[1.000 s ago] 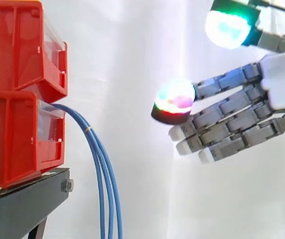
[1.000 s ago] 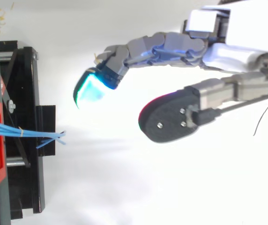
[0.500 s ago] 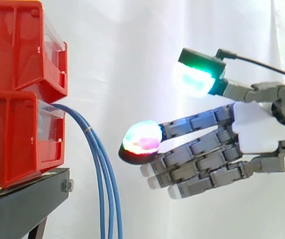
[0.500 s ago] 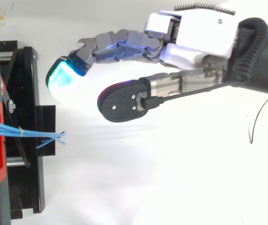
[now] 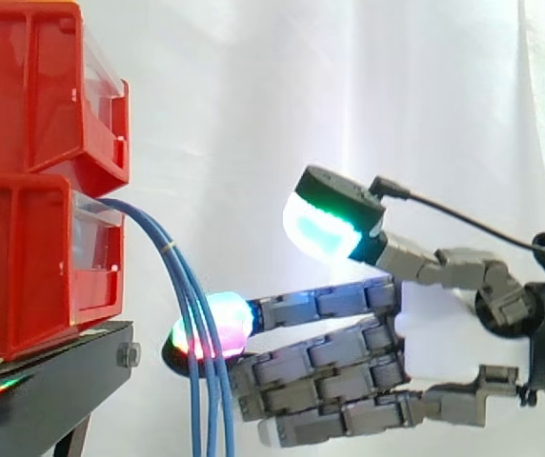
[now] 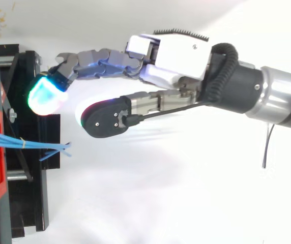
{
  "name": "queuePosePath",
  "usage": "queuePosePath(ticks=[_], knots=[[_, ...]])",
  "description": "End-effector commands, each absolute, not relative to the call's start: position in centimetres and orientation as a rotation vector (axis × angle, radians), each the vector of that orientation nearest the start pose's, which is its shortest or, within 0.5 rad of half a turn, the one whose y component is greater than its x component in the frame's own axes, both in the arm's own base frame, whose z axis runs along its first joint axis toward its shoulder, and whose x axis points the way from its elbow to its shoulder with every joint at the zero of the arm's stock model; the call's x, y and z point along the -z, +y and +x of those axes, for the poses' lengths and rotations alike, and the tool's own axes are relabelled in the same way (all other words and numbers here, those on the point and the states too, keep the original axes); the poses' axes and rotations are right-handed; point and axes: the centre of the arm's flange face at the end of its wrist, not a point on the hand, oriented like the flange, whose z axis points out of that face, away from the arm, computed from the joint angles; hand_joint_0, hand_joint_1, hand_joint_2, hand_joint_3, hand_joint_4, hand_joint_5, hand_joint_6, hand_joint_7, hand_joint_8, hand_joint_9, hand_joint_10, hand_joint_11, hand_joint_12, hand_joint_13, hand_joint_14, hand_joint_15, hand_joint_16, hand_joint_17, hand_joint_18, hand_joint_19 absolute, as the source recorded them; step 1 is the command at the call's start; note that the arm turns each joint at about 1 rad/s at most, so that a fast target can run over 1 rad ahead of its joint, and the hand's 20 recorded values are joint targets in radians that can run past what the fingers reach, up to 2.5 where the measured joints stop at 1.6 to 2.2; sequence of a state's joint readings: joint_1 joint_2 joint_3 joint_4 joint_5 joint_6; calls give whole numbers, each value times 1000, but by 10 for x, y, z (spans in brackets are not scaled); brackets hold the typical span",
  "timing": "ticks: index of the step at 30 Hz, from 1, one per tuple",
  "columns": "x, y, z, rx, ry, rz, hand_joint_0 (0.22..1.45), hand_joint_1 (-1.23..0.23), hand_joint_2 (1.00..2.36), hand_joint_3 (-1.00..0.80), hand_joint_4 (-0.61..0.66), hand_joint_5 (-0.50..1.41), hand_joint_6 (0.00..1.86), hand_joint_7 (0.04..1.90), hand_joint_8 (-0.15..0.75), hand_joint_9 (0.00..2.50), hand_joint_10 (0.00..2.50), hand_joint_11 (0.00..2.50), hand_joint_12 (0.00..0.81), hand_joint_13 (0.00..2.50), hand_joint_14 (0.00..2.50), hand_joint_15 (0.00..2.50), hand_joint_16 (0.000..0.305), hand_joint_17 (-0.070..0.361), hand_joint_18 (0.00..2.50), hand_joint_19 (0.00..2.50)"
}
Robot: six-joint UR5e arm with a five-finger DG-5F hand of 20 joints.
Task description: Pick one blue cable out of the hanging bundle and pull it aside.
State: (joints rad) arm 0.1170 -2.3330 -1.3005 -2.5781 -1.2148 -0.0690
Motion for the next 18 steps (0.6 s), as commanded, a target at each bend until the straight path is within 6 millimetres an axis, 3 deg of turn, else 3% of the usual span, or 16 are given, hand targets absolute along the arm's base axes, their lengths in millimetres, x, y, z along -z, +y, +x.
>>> queuePosePath(ticks=[1, 9, 18], knots=[[-172, -78, 762, -1041, 985, 1221, 522, -522, 1001, -484, 294, -170, 502, 704, 257, 374, 0, 0, 337, 87, 3, 75, 54, 122, 0, 111], [-165, -60, 769, -1080, 971, 1190, 523, -522, 1000, -486, 302, -165, 502, 714, 263, 397, 0, 0, 339, 106, 2, 80, 54, 122, 0, 137], [-155, -52, 771, -1090, 976, 1192, 522, -523, 1001, -488, 309, -157, 502, 730, 267, 417, 0, 0, 341, 124, 3, 85, 54, 122, 0, 147]])
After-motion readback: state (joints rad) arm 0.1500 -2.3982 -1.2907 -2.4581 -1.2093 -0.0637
